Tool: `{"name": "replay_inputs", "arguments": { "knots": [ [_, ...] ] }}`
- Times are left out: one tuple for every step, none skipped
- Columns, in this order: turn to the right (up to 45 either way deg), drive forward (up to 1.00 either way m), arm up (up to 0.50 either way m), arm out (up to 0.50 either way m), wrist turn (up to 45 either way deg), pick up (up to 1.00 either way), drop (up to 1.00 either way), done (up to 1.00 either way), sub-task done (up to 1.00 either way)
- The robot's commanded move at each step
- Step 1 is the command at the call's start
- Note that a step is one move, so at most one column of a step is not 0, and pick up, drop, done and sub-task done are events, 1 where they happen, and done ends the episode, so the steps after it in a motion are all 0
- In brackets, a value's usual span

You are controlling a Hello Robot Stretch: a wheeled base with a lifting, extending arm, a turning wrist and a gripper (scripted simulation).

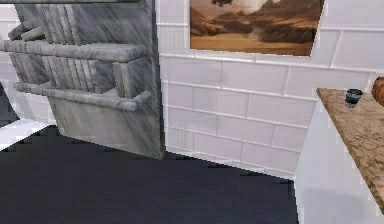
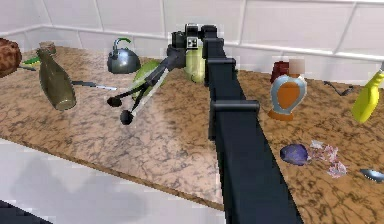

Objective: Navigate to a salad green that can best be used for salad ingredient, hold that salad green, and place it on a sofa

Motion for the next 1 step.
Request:
{"name": "replay_inputs", "arguments": {
  "knots": [
    [0.0, 0.00, 0.00, 0.00, -3.0, 0.00, 0.00, 0.00, 0.00]
  ]
}}
